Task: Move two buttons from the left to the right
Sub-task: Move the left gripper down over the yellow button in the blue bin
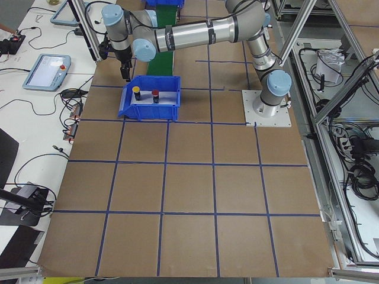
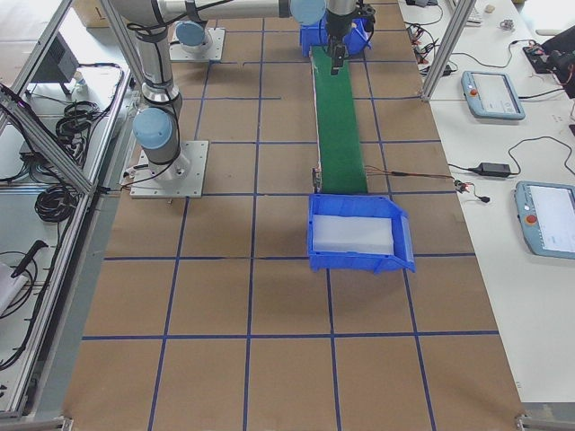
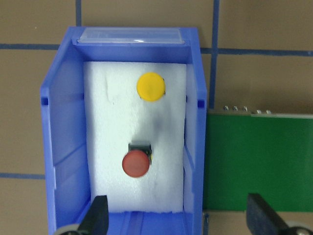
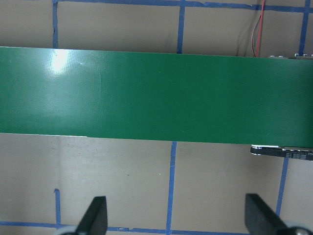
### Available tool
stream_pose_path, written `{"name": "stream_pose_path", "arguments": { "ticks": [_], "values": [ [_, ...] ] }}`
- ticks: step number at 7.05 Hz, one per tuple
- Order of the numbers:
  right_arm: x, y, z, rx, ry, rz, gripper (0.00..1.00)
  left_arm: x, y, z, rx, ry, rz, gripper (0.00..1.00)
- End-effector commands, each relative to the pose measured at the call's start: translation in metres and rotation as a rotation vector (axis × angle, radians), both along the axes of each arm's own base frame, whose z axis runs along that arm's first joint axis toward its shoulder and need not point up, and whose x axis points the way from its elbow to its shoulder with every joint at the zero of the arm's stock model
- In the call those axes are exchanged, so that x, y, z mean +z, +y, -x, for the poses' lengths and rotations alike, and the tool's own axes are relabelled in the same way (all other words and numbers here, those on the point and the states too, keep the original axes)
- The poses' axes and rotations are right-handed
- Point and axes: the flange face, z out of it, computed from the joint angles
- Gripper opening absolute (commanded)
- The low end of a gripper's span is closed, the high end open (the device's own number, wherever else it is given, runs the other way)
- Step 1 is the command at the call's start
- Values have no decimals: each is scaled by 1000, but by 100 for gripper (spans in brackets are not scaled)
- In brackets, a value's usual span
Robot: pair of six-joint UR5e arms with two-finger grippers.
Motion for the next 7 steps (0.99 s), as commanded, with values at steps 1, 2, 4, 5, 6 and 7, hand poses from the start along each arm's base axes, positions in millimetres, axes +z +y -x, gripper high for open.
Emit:
{"name": "stream_pose_path", "arguments": {
  "ticks": [1,2,4,5,6,7],
  "values": [
    [0,0,0,0,0,0,100,-59,-23,-7,-8,27,-1,100],
    [-1,0,-1,2,0,0,100,-79,-25,-8,-5,36,-26,100],
    [-1,0,-1,2,0,-2,100,-96,-18,-1,35,40,-64,100],
    [-1,0,-2,3,0,0,100,-107,-8,-1,66,44,-95,100],
    [-1,0,-3,5,0,-2,100,-112,-4,-1,98,34,-111,99],
    [-1,0,-2,4,0,0,100,-113,-2,-1,106,30,-116,91]
  ]
}}
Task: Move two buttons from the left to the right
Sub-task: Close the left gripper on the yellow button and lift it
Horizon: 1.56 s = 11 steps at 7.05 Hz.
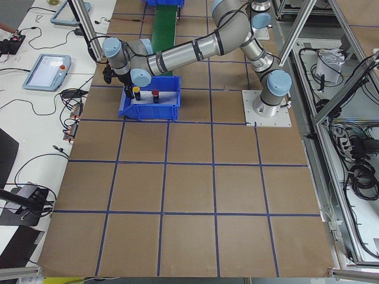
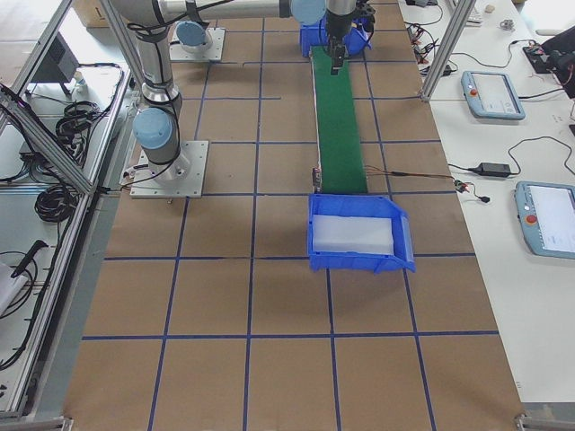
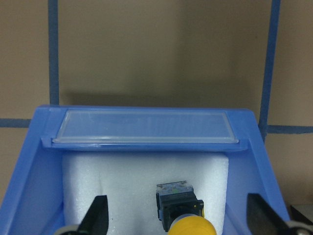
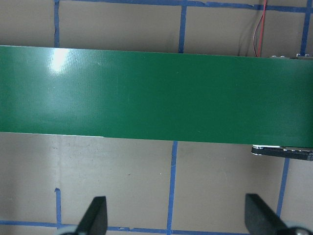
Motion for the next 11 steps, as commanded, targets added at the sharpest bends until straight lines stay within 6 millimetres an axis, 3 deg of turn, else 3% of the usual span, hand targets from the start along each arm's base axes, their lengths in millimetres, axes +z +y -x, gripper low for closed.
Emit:
{"name": "stream_pose_path", "arguments": {
  "ticks": [1,2,4,6,8,11],
  "values": [
    [0,0,0,0,0,1,100,-7,5,0,22,0,-22,87],
    [1,0,0,0,0,1,100,-7,7,0,23,-1,-30,82],
    [0,0,0,0,0,-1,100,-7,7,3,23,7,-31,57],
    [0,0,1,-2,0,-1,100,-4,10,8,23,12,-39,41],
    [0,0,-1,1,-2,1,100,4,7,8,25,27,-22,37],
    [0,0,0,0,0,1,100,54,-1,-5,34,11,42,39]
  ]
}}
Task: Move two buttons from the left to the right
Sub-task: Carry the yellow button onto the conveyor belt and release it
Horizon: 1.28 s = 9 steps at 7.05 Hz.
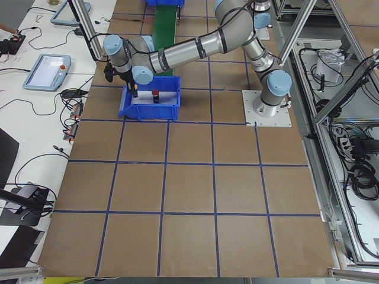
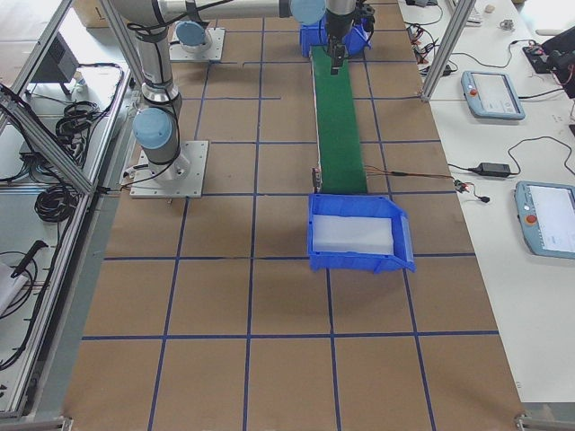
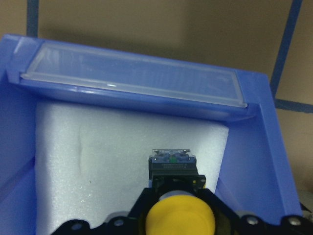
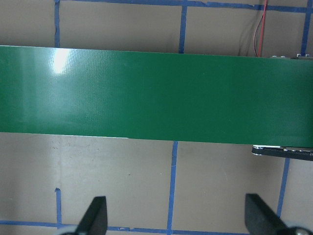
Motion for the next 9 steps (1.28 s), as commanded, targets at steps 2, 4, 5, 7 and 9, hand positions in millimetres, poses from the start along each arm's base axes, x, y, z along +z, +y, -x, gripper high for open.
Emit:
{"name": "stream_pose_path", "arguments": {
  "ticks": [2,4,5,7,9],
  "values": [
    [0,0,0,0,0,-1,100,86,15,16,-9,8,-6,39],
    [0,0,0,0,1,-1,100,131,40,80,-86,15,28,37],
    [-1,0,0,0,1,-2,100,118,51,121,-114,16,-3,36],
    [-1,0,2,-3,1,-2,100,62,79,161,-125,17,-85,34],
    [-1,0,1,-2,1,-2,100,23,83,176,-134,13,-73,34]
  ]
}}
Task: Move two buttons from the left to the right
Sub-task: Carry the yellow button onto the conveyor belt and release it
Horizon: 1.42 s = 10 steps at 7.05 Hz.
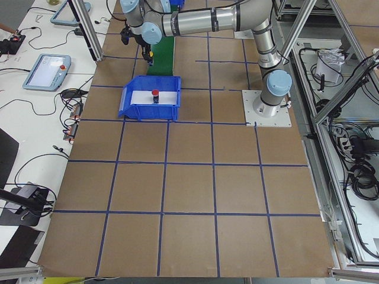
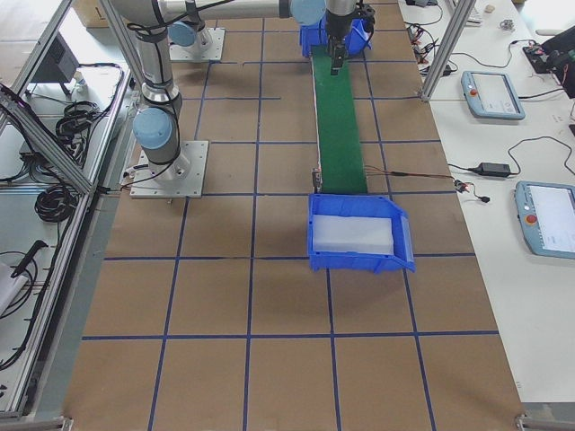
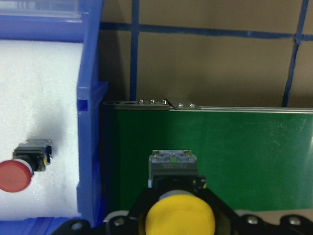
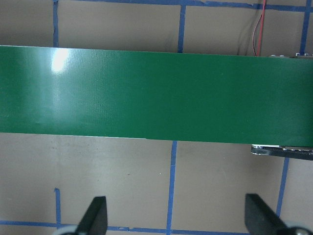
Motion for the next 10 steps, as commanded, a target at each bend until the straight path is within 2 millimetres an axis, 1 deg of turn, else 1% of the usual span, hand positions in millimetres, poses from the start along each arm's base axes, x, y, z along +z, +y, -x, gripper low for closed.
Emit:
{"name": "stream_pose_path", "arguments": {
  "ticks": [1,2,3,4,5,6,7,8,9,10],
  "values": [
    [0,0,0,1,0,0,100,-33,9,15,2,-8,-25,34],
    [0,0,0,1,0,0,100,-36,8,19,25,-12,-25,34],
    [0,0,0,1,0,0,100,-44,8,25,30,-16,-31,34],
    [0,0,0,1,0,0,100,-49,11,36,31,-21,-42,34],
    [0,0,0,1,0,0,100,-59,7,40,30,-22,-31,48],
    [1,1,-1,2,0,1,100,-63,2,46,48,-23,0,97],
    [1,1,0,1,0,1,100,-45,3,46,59,-20,28,100],
    [0,0,1,-1,0,0,100,-4,-1,44,67,-15,83,100],
    [1,0,1,-1,0,1,100,29,-7,33,84,-16,82,100],
    [0,0,1,-1,0,0,100,39,-12,22,94,-20,74,100]
  ]
}}
